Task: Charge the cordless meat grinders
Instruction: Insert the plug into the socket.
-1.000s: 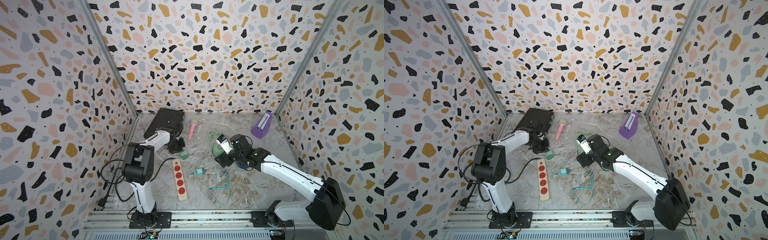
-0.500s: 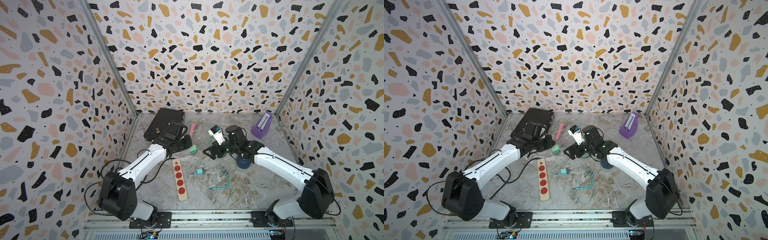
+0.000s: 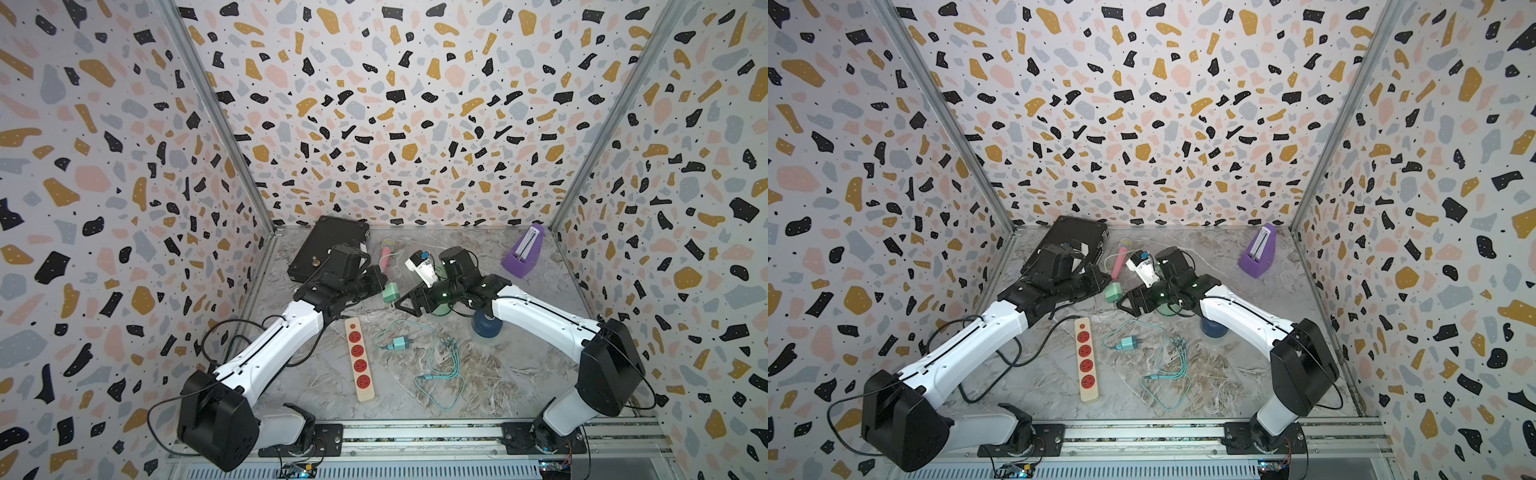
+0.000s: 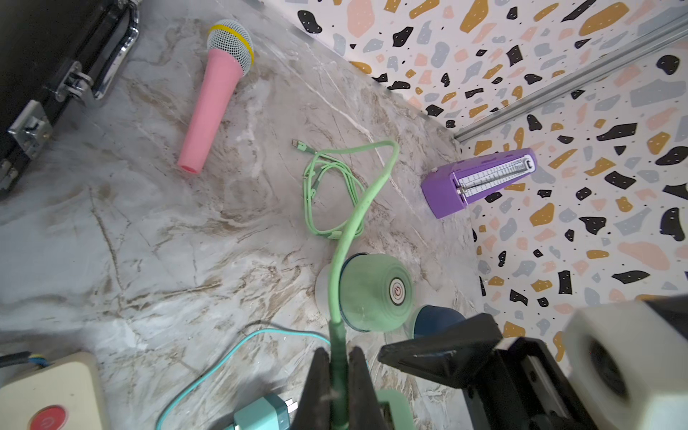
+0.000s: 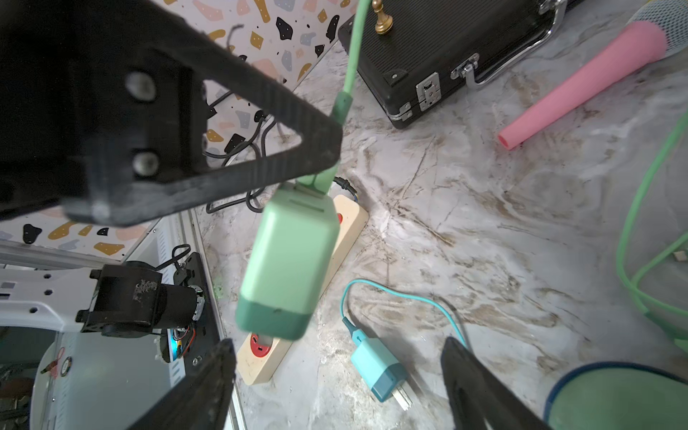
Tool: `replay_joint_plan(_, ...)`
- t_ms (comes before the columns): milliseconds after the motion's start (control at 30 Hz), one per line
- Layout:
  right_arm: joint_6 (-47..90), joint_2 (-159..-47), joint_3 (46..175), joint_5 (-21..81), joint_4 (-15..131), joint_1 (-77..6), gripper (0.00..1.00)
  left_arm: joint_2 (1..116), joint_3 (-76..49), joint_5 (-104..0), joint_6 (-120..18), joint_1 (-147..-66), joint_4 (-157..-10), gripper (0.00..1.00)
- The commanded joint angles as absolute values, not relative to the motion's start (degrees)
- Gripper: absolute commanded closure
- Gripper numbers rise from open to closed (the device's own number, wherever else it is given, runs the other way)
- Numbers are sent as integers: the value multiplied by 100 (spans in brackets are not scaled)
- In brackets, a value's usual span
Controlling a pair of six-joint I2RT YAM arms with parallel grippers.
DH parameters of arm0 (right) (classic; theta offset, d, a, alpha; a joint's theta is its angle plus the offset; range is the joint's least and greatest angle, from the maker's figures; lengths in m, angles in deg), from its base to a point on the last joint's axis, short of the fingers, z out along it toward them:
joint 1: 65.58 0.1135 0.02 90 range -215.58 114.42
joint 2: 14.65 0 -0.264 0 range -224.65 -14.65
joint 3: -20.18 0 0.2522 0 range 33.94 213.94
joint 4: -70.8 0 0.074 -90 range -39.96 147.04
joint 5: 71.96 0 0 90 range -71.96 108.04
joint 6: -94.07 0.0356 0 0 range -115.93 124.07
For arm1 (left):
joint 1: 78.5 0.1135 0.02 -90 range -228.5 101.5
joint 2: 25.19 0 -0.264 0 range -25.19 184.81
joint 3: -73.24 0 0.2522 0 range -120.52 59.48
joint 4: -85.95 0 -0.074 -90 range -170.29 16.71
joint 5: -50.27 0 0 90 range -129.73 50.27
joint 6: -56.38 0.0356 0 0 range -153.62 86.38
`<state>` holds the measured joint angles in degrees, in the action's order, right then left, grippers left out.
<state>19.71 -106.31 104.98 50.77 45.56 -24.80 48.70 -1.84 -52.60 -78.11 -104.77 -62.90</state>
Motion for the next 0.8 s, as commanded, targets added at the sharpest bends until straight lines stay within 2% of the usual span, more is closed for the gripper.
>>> replay_joint_plan(0,2172,-10590,10802,5446,4813,-2466,17,4722,-80,-5308,-7879,-10531,-6637,100)
replay_joint_plan(300,2182,-10649,10941,5734,4796,-2462,19,4692,15,-5220,-7831,-10575,-6722,100)
replay_joint_plan(400,2195,-10746,11052,5741,4665,-2462,24,4661,22,-5339,-7810,-10586,-6835,100)
replay_joint_plan(567,2213,-10915,11252,5750,4483,-2462,39,4570,101,-5590,-7667,-10593,-6936,100)
replay_joint_plan(767,2222,-10995,11332,5874,4396,-2494,75,4334,217,-5861,-7329,-10593,-6944,100)
